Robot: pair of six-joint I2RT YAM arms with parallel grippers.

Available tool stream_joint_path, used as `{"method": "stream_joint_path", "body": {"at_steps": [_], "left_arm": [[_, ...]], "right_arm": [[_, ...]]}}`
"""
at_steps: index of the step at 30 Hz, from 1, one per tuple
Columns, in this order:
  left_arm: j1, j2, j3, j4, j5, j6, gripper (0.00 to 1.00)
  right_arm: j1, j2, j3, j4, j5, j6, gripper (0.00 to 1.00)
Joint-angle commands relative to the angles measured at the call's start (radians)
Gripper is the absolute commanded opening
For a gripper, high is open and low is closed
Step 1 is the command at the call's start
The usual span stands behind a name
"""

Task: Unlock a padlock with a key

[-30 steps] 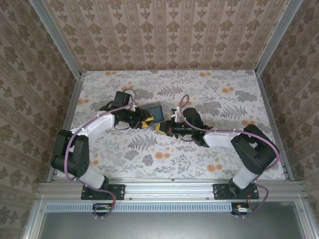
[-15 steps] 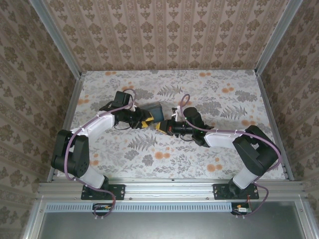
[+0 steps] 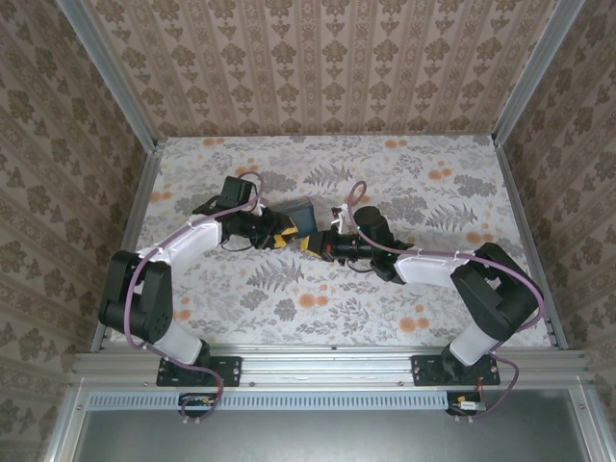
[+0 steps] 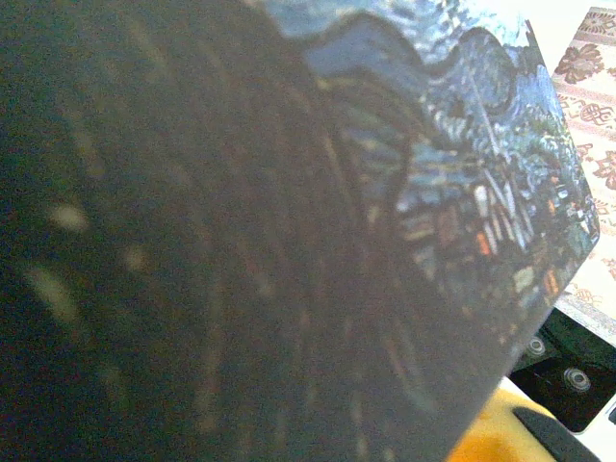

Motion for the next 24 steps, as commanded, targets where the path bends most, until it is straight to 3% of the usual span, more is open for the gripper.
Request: {"method": "stream_joint_path", "body": {"at_steps": [1, 24], "left_arm": [[0.003, -0.039, 0.007, 0.019, 0.013, -0.009, 0.0], [-0.002, -0.04, 0.007, 0.017, 0.015, -0.006, 0.0]], "right_arm": [[0.01, -0.006, 0.018, -0.015, 0.003, -0.027, 0.0], [0.013, -0.005, 0.022, -0.017, 0.017, -0.029, 0.0]]}}
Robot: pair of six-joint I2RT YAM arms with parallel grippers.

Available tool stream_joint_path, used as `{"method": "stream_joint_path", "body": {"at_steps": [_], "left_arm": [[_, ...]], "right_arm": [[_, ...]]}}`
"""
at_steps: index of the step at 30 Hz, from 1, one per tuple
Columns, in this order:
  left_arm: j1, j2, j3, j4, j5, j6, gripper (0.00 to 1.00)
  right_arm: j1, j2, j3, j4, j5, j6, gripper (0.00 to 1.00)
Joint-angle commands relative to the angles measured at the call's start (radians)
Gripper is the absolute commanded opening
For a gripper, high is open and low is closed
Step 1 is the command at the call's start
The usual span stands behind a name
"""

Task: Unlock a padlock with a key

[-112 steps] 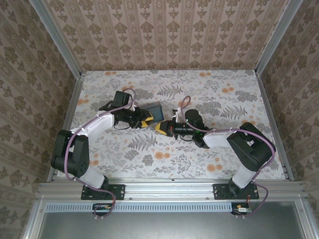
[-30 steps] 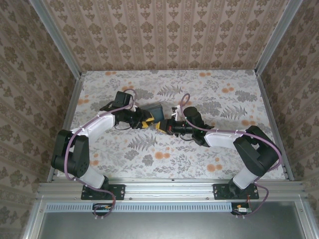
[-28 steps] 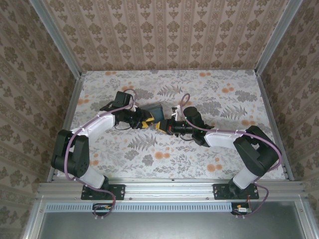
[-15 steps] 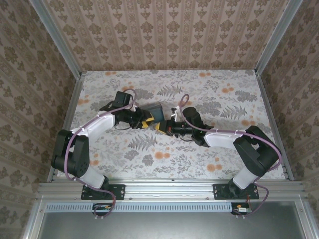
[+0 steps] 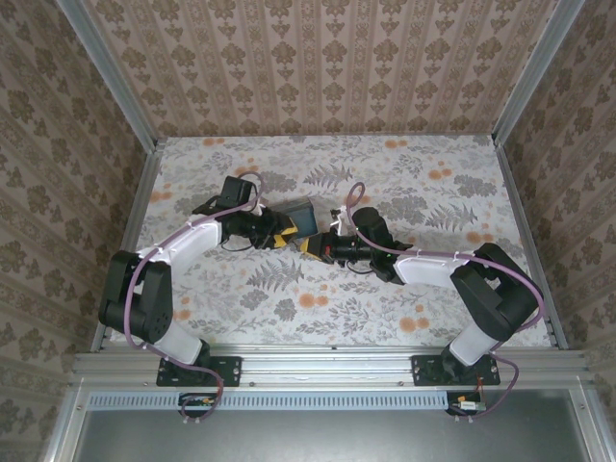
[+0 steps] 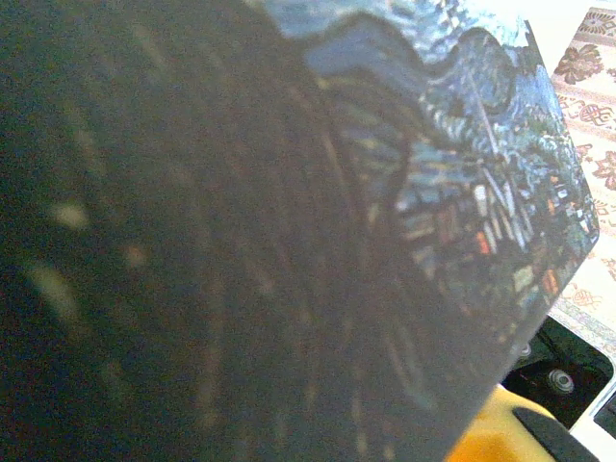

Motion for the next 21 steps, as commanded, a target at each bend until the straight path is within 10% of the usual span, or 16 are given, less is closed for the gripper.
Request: {"method": "stream_joint_path", "body": {"at_steps": [1, 21], "left_arm": [[-0.002, -0.04, 0.005, 0.018, 0.015, -0.006, 0.0], [-0.025, -0.046, -0.001, 0.031, 0.013, -0.024, 0.0]], "right_arm": [[0.007, -0.002, 0.023, 0.006, 0.015, -0.015, 0.0], [0.007, 0.02, 0.046, 0.002, 0.033, -0.013, 0.0]]}}
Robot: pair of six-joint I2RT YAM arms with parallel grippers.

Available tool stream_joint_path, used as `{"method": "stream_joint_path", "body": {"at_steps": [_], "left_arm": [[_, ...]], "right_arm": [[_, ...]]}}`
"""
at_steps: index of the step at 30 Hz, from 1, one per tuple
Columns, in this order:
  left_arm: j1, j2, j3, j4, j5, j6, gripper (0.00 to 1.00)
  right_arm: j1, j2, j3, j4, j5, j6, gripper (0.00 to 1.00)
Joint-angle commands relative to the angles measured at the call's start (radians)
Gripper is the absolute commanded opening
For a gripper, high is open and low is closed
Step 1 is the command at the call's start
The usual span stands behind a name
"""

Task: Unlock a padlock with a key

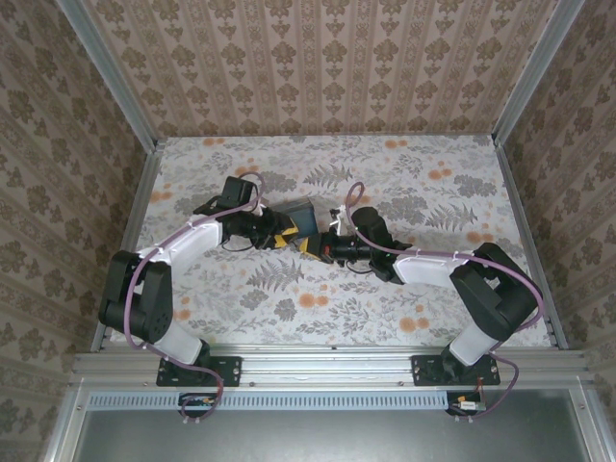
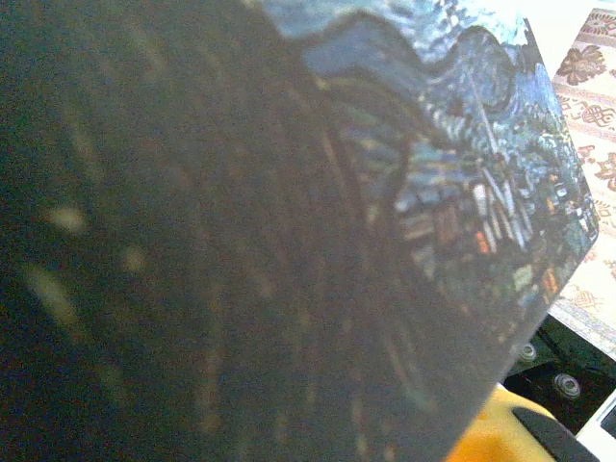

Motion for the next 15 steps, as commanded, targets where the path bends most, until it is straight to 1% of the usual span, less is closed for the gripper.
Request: {"method": "stream_joint_path", "body": {"at_steps": [1, 15], "left_arm": [[-0.014, -0.048, -0.003, 0.029, 0.019, -0.018, 0.0], [-0.001, -0.052, -0.003, 0.017, 0.019, -0.006, 0.0]], "right_arm": [[0.005, 0.014, 0.037, 0.003, 0.033, -0.013, 0.0], [-0.006, -0.016, 0.011, -0.011, 0.056, -0.023, 0.0]]}}
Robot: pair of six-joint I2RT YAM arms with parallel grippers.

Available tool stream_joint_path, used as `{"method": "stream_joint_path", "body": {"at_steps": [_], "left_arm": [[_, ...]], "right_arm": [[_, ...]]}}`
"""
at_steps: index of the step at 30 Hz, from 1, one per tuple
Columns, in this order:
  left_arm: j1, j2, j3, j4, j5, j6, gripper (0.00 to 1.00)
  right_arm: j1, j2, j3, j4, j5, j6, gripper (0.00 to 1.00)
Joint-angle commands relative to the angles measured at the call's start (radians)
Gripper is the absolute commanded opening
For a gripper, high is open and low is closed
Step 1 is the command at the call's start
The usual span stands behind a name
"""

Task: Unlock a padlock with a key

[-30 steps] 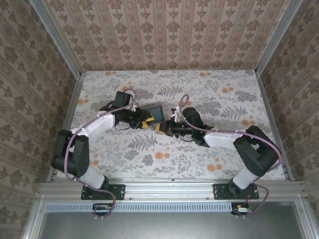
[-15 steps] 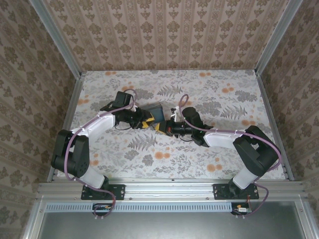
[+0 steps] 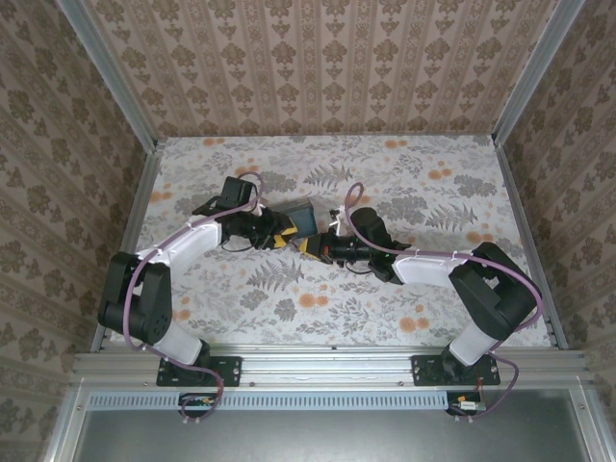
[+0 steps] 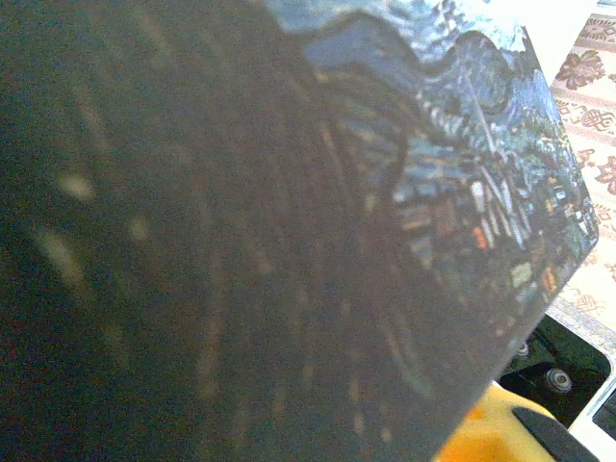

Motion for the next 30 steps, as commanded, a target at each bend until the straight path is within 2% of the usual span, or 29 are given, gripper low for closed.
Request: {"method": "stream_joint_path", "body": {"at_steps": [1, 25, 30], "left_arm": [[-0.003, -0.043, 0.002, 0.017, 0.03, -0.006, 0.0], [0.005, -0.048, -0.008, 0.031, 0.023, -0.03, 0.0], [0.005, -0.052, -0.015, 0.05, 0.021, -0.055, 0.0]], "right_arm": [[-0.007, -0.021, 0.013, -0.005, 0.037, -0.022, 0.0], [0.0, -0.049, -0.016, 0.012, 0.039, -0.018, 0.0], [0.005, -0.067, -0.044, 0.033, 0.07, 0.003, 0.0]]}}
